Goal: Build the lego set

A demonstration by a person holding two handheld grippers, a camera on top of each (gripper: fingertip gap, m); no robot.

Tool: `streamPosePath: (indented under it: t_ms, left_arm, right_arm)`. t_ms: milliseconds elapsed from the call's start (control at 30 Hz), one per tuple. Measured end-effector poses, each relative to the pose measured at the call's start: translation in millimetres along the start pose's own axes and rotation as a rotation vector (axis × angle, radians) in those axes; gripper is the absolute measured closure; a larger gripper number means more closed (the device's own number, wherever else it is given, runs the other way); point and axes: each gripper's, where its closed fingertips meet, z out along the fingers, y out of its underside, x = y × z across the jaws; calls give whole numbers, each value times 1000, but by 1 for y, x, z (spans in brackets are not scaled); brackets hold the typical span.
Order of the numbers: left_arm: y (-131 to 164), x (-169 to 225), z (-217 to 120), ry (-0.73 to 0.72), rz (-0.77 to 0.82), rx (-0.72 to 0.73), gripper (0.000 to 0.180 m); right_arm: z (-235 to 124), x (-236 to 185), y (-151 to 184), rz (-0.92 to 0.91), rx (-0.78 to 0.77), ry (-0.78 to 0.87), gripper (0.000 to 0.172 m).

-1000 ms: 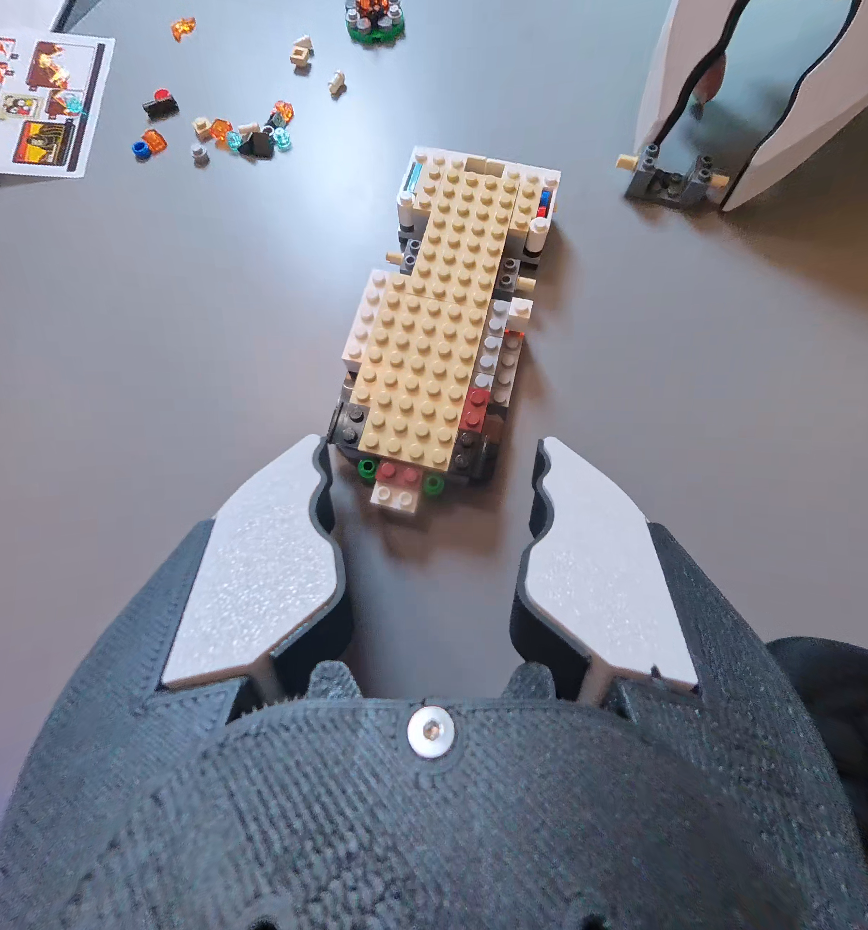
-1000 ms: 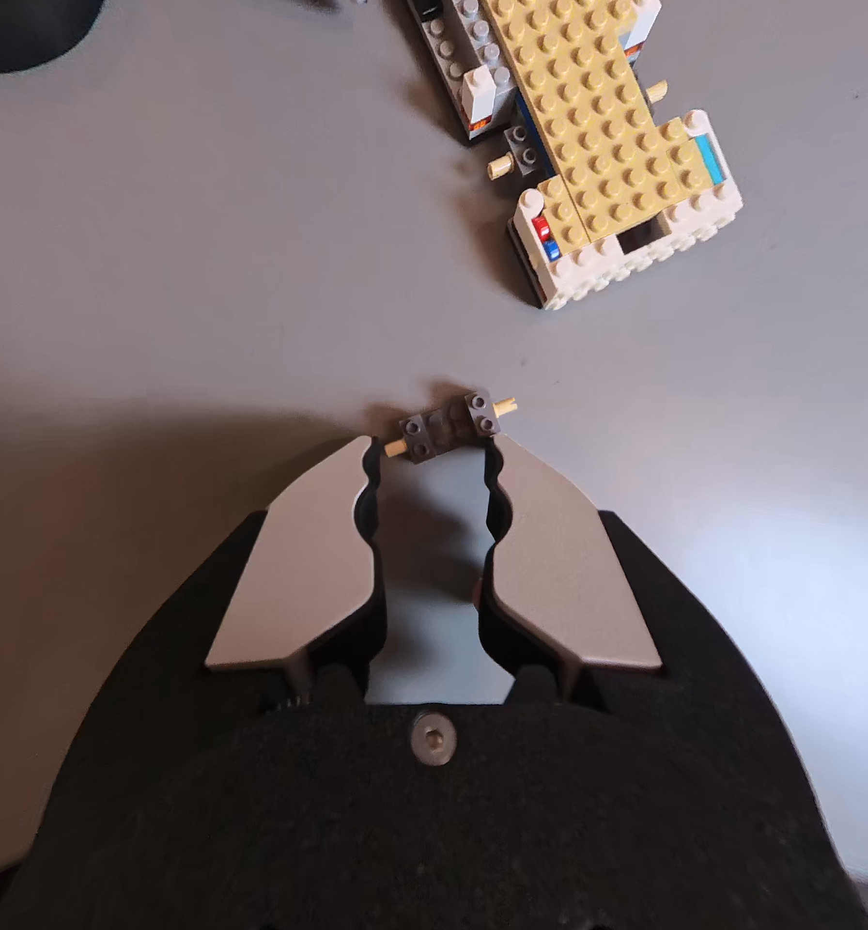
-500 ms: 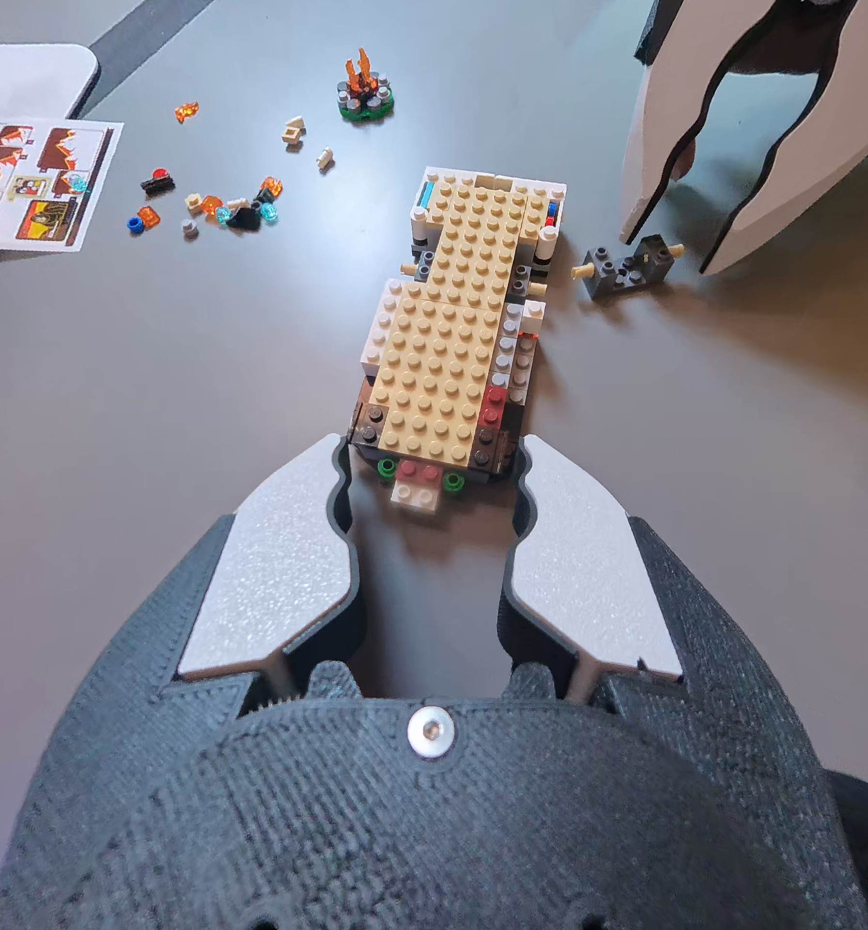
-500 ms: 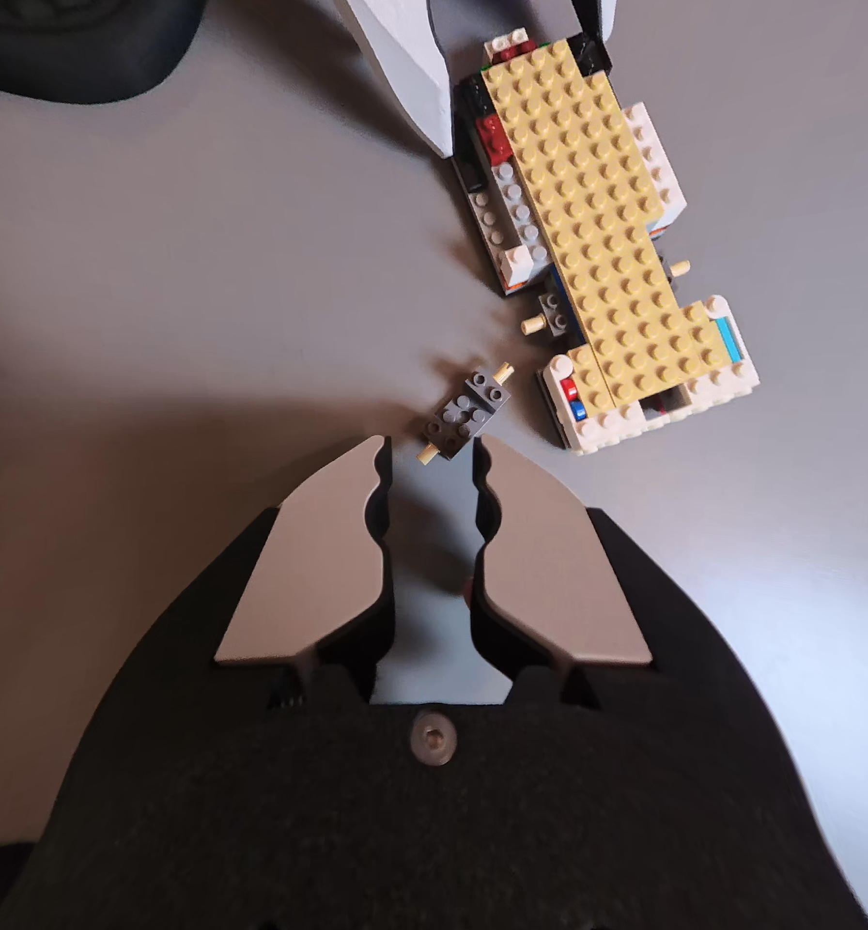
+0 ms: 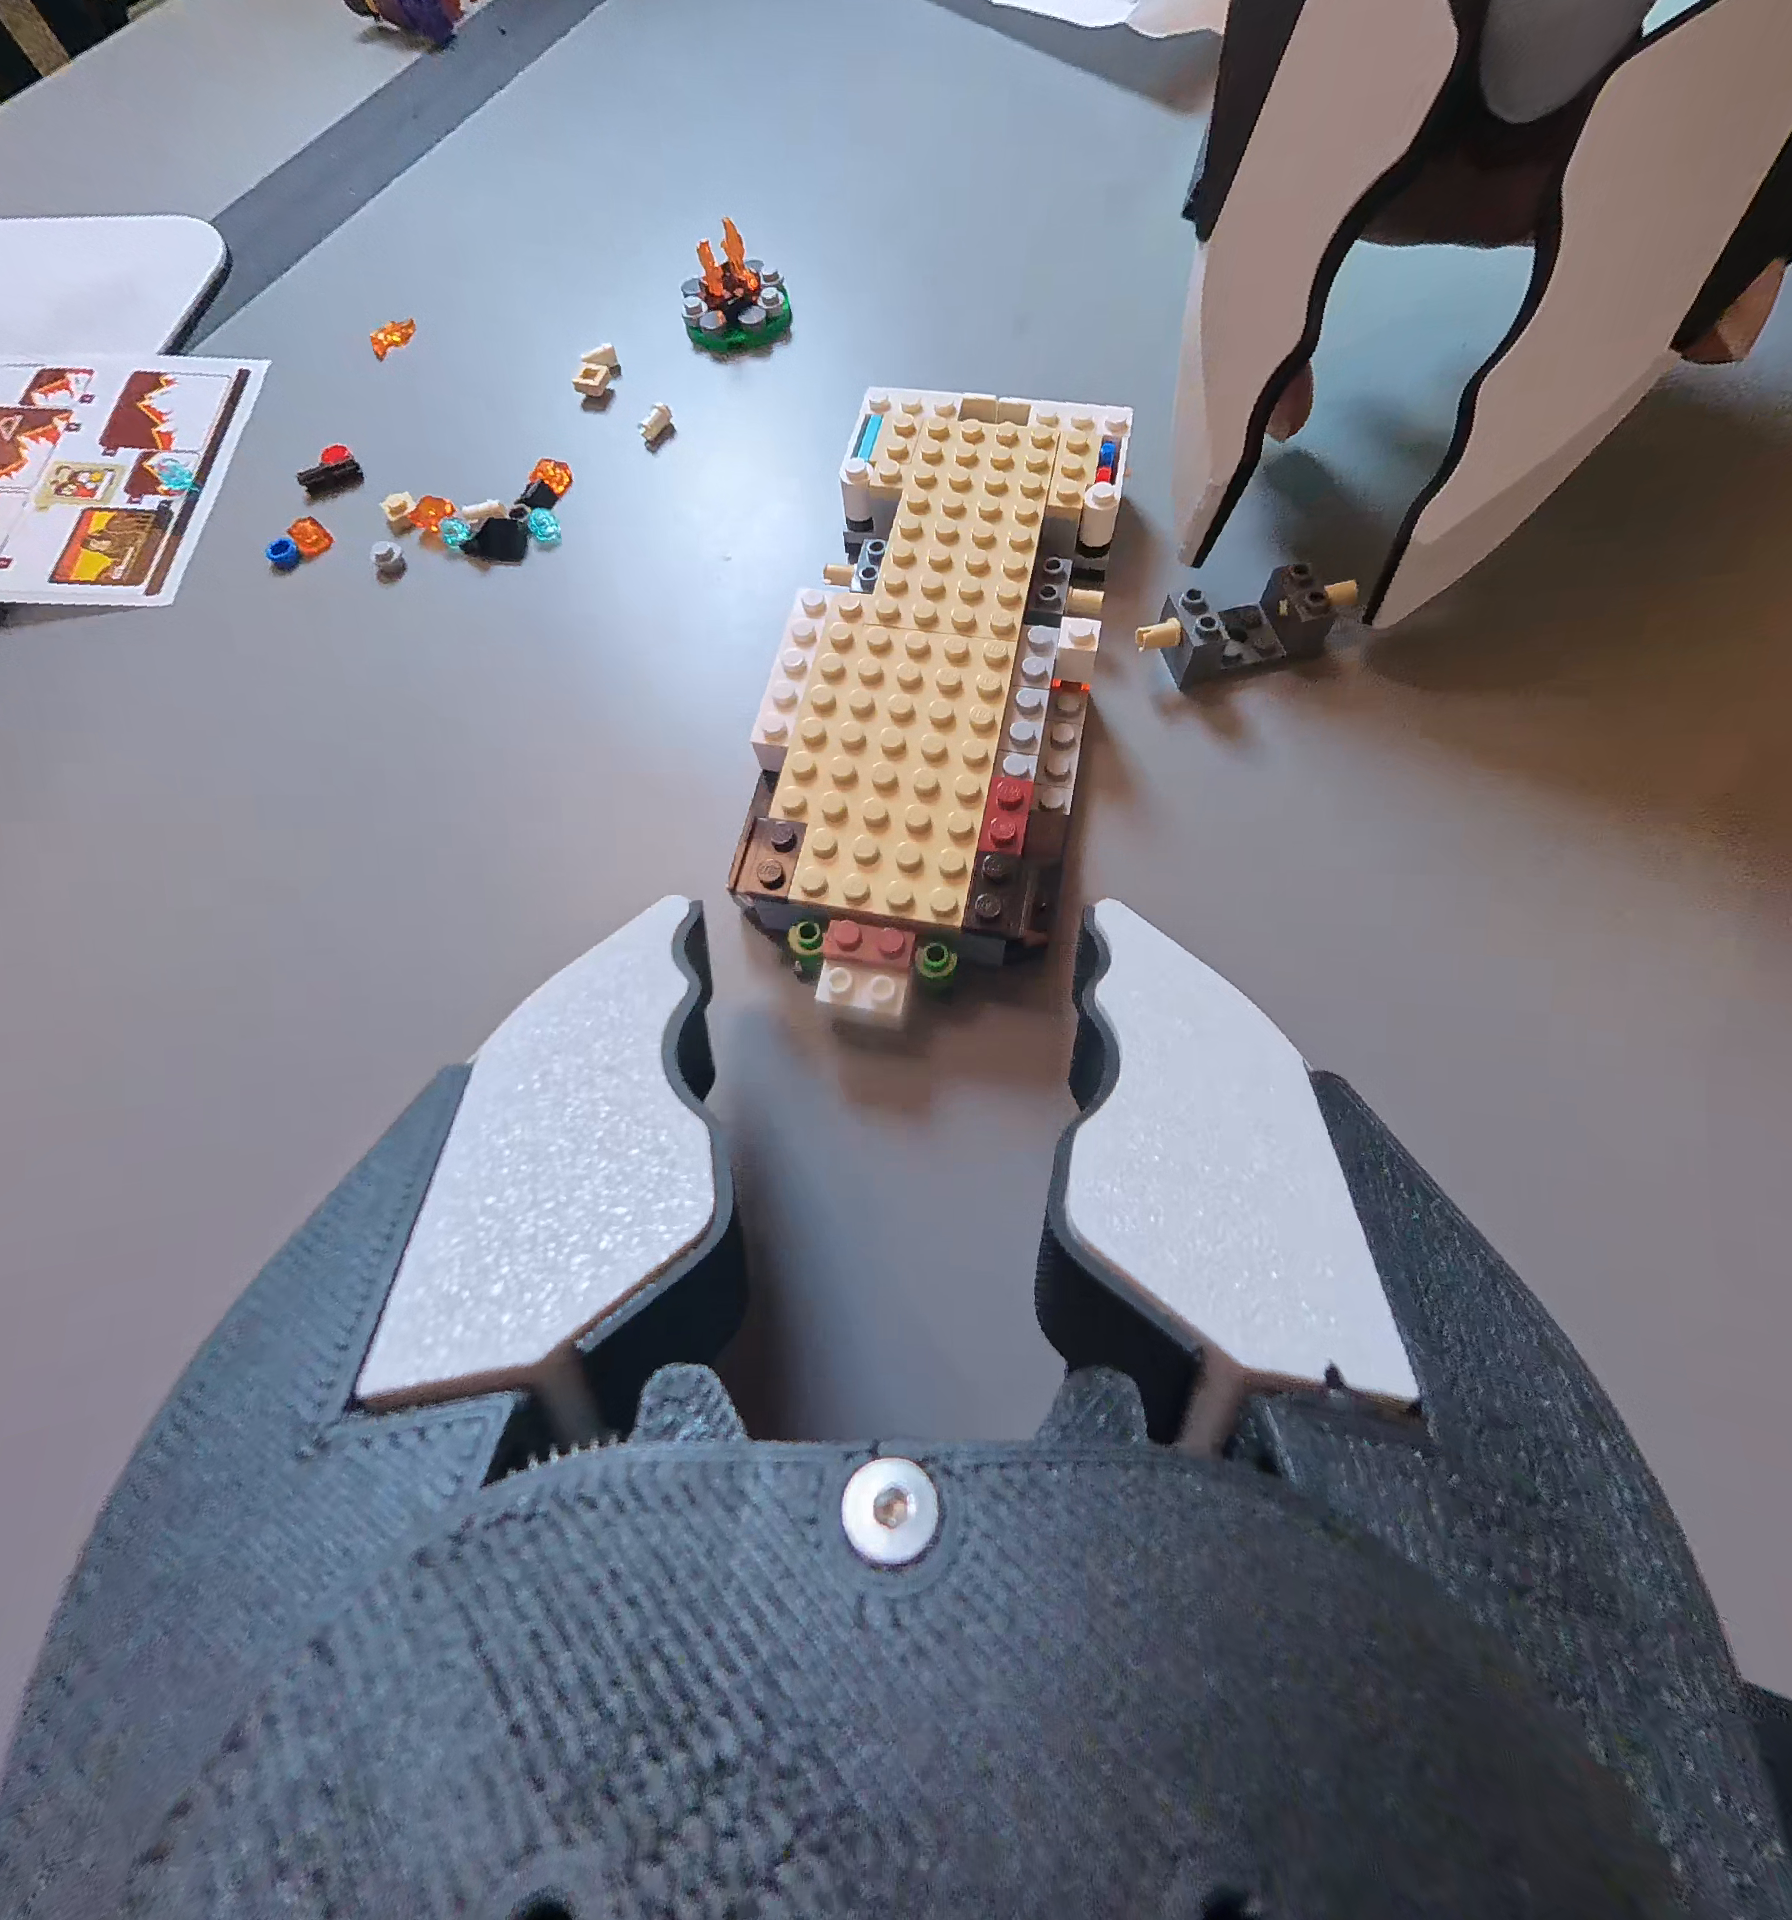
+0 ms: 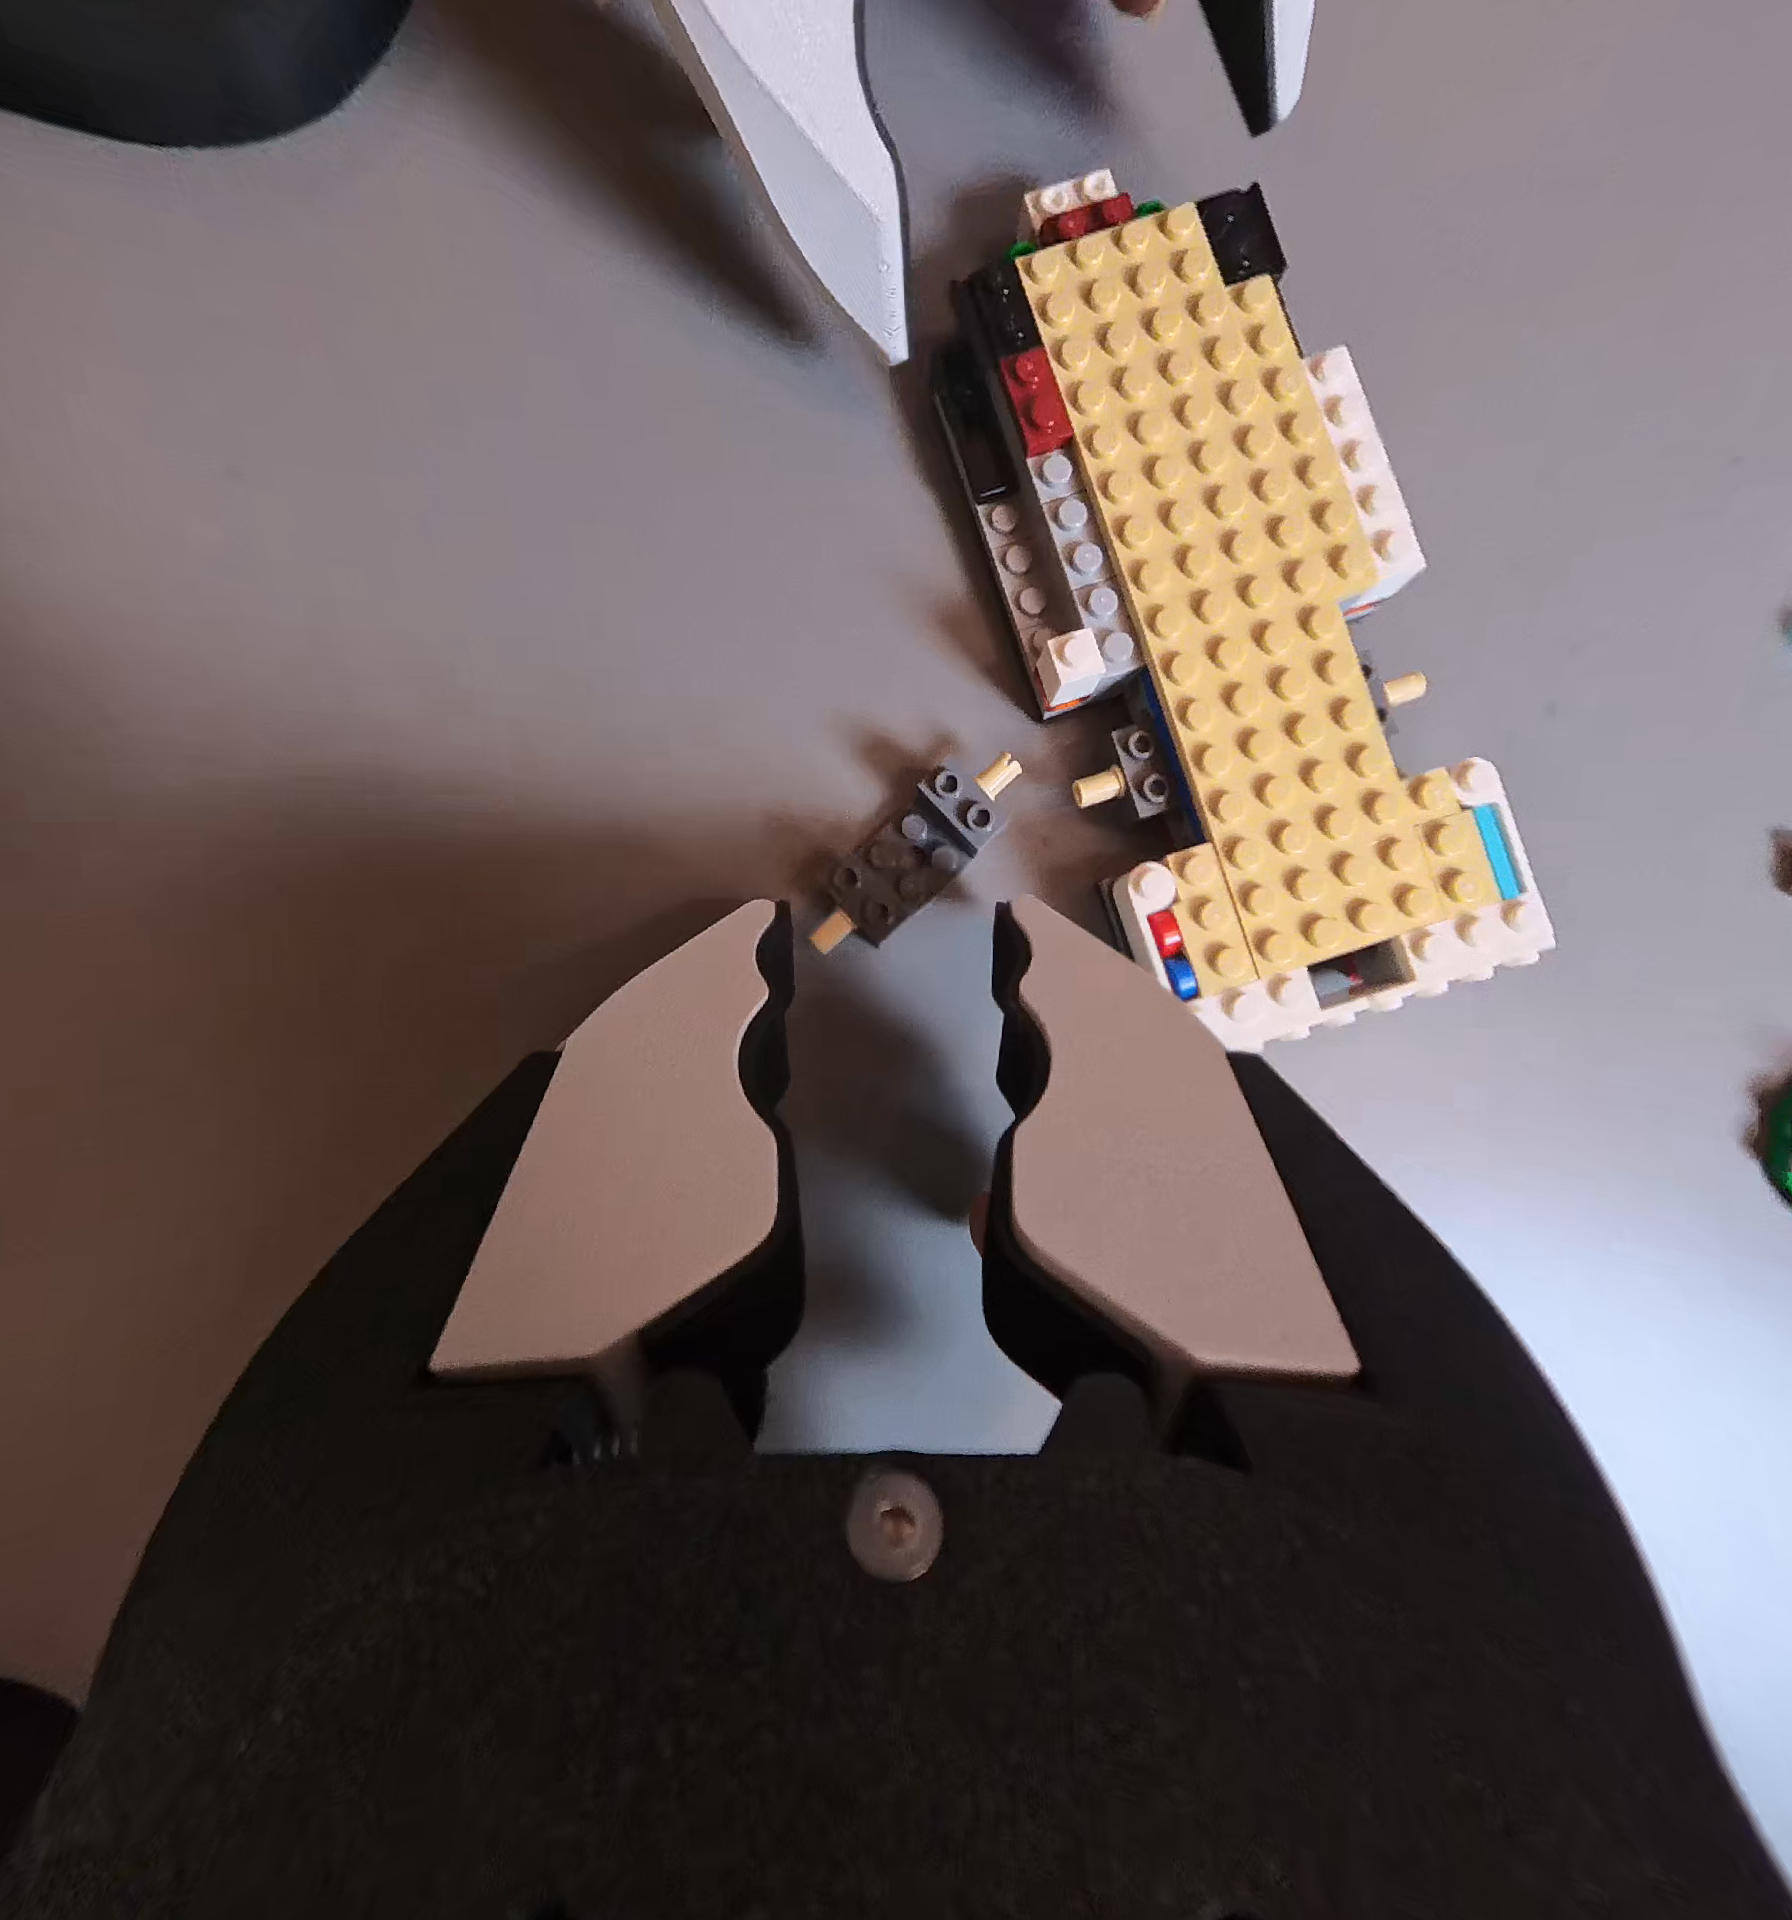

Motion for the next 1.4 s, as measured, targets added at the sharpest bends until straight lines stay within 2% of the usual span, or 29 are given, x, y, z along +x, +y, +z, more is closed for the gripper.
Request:
streamPosePath:
  t_ms: [67, 100, 167, 200, 267, 367, 433, 567, 667, 800, 900, 1033, 1167, 1400]
  left_arm:
    - [2, 0, -4, -2, 12, -4, 113]
    - [1, -1, -6, -9, 20, -1, 113]
    - [-3, 0, -11, -10, 36, 16, 114]
    - [-7, 3, -14, -1, 46, 30, 116]
    - [-11, 19, -18, 75, 77, 35, 122]
    - [-6, 42, -19, 180, 116, -2, 126]
    - [0, 47, -16, 188, 151, -35, 127]
    - [5, 55, -15, 222, 175, -64, 127]
    - [8, 55, -15, 223, 179, -78, 127]
    - [9, 63, -13, 247, 185, -90, 127]
    - [11, 67, -10, 250, 196, -101, 127]
    - [13, 67, -9, 246, 193, -105, 126]
    - [13, 64, -10, 243, 181, -102, 127]
    - [15, 63, -9, 242, 182, -110, 127]
  right_arm:
    - [5, 0, -3, -19, -14, 5, 140]
    - [7, 0, -5, -31, -18, 5, 153]
    - [10, -8, -13, -40, 0, -25, 153]
    - [11, -11, -20, -37, 26, -24, 159]
    - [14, -15, -36, -18, 86, -17, 162]
    - [23, -28, -54, -18, 133, -27, 162]
    - [30, -35, -60, -42, 138, -29, 162]
    - [32, -50, -62, -93, 144, -79, 140]
    - [13, -38, -63, -151, 155, -52, 136]
    - [-4, 21, -48, -216, 19, 54, 128]
    - [1, 49, -35, -261, -149, 29, 111]
    - [15, 62, -28, -323, -314, -37, 109]
    - [19, 63, -30, -359, -391, -102, 110]
    - [25, 60, -21, -359, -503, -161, 95]
